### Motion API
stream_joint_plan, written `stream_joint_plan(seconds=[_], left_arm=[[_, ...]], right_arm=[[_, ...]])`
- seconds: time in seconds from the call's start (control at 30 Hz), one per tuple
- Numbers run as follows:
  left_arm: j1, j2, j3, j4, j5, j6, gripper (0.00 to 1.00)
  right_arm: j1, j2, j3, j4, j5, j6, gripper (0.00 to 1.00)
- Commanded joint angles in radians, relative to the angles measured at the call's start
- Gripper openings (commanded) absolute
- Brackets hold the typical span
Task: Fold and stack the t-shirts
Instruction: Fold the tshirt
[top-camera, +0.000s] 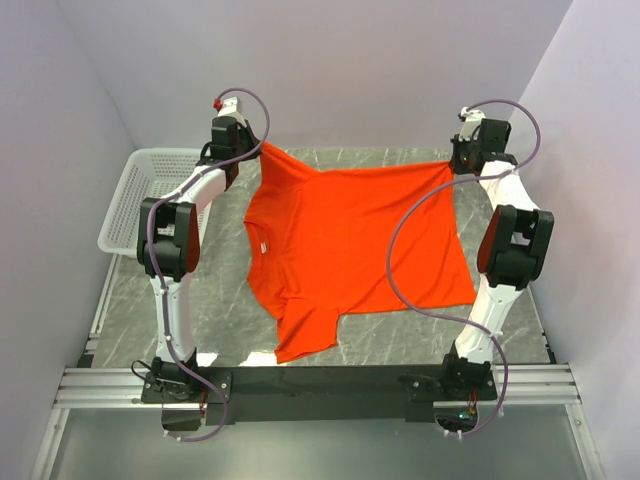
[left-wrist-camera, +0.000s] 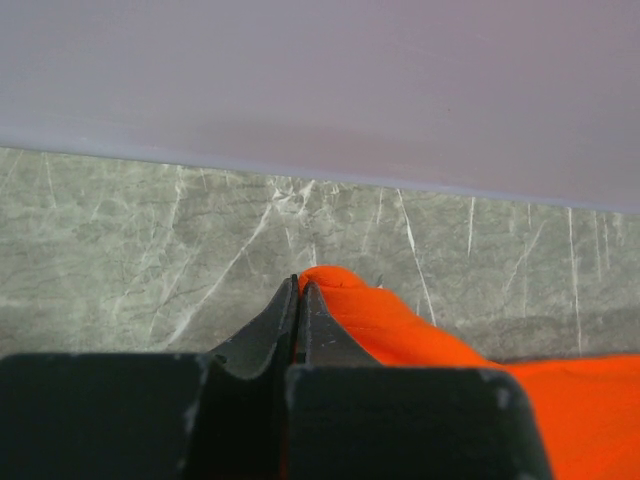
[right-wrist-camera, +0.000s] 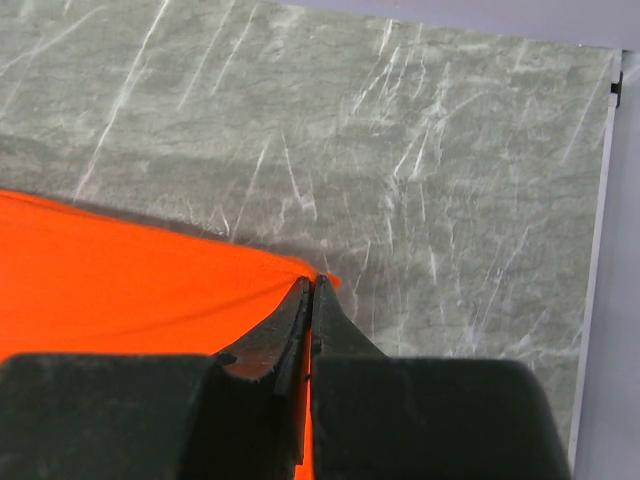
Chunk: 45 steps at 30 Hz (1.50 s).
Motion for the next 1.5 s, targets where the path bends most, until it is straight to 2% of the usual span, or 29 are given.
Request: stream_joint_plan(seconds=[0.0, 0.27, 0.43, 0.63, 1.03, 1.47], left_arm=[[0.002, -0.064, 0.000, 0.016, 0.035, 0.020, 0.01], [0.002, -0.153, -0.113, 0.037, 0.134, 0.050, 0.01], [0.000, -0.249, -0.240, 0.086, 0.142, 0.050, 0.01], [-0.003, -0.329, -0.319, 0.096, 0.167, 0.043, 0.01], [-0.027, -0.374, -0.393, 0.071, 0.190, 0.053, 0.01], [-0.038, -0.463, -0.484, 0.059, 0.186, 0.069, 0.01]], right_arm=[[0.003, 0.027, 0.055, -0.008, 0.014, -0.020, 0.00], [0.003, 0.028, 0.043, -0.017, -0.003, -0.031, 0.00], [0.003, 0.010, 0.009, -0.006, -0.002, -0.031, 0.00], [0.002, -0.004, -0.003, -0.009, -0.015, -0.029, 0.00], [0.000, -0.065, -0.082, 0.032, -0.074, -0.017, 0.00], [-0.018, -0.099, -0.134, 0.054, -0.046, -0.002, 0.00]])
